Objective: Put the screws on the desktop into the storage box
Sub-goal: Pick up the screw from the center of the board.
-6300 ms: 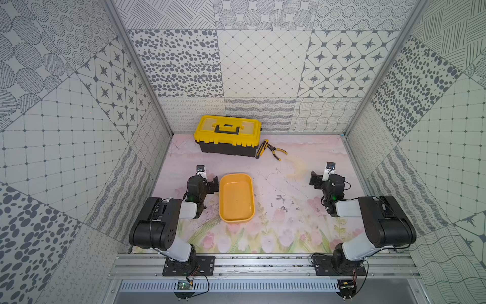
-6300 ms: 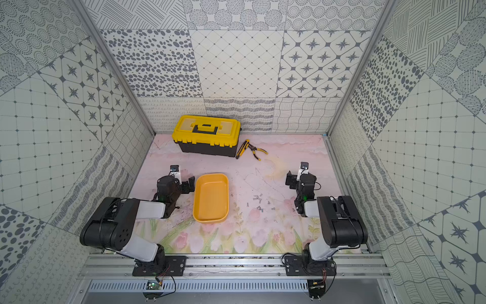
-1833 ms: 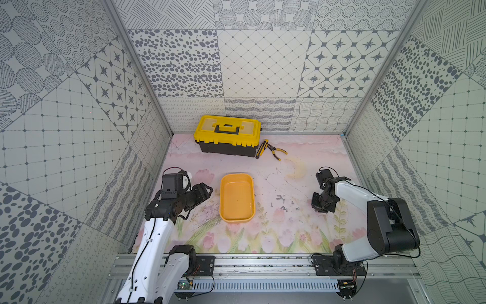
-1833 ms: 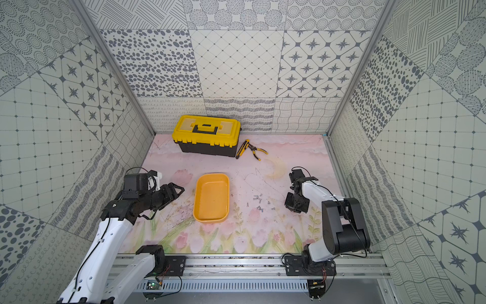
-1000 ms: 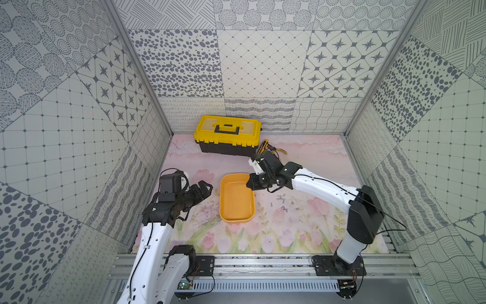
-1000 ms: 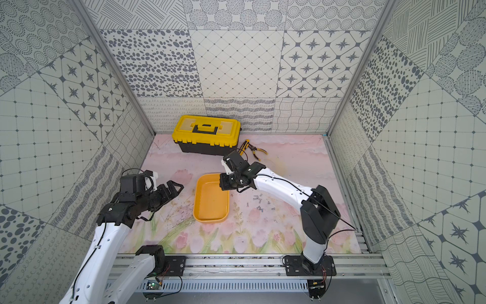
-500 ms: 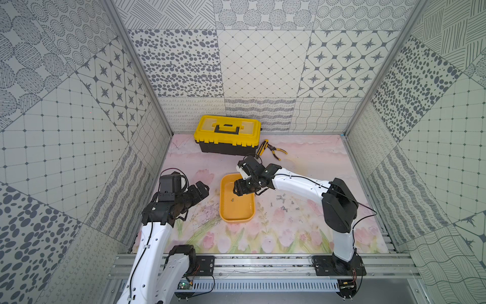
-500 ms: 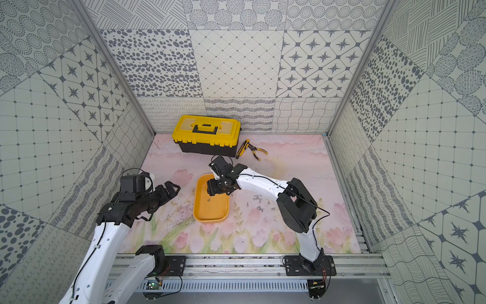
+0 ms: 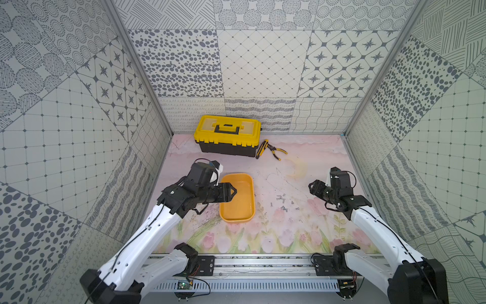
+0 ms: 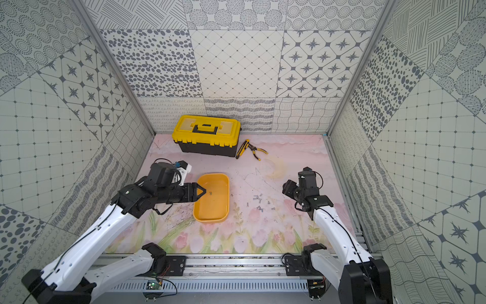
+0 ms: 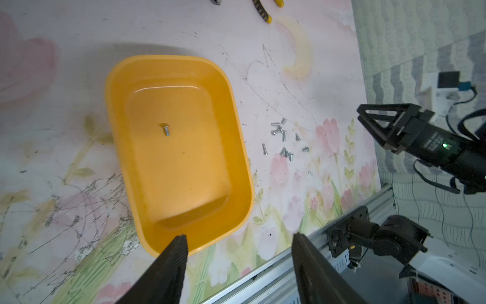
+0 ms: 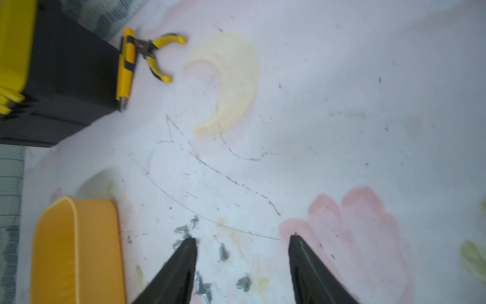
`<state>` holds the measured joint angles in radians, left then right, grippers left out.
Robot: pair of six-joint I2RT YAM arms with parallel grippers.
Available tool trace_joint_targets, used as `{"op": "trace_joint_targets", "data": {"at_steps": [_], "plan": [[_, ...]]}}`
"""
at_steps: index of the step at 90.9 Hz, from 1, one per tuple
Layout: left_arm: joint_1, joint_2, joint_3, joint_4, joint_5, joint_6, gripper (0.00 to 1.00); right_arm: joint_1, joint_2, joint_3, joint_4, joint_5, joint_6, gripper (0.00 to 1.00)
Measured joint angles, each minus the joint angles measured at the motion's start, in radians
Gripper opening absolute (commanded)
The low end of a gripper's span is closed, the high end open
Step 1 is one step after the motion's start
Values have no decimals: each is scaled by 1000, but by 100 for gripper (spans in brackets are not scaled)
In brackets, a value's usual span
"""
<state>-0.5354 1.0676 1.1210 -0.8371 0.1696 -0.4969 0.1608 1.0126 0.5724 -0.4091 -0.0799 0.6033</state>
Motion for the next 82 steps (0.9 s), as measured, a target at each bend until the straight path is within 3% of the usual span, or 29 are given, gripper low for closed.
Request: {"op": "trace_joint_targets", "data": {"at_steps": [18,33,57,82], "plan": [[-284,373,262,-71,-113,-16,63,-2,-9,-105,-5,28,4,60],[-418,648,463,-134,-187,-79,61,-2,-21,-111,16,56,4,60],[-473,960,646,-235,-256,-167,59,-5,-20,-117,35,71,8,59],[-464,1123,718,-289,-285,-205,51,-12,2,-117,48,68,8,59]]}}
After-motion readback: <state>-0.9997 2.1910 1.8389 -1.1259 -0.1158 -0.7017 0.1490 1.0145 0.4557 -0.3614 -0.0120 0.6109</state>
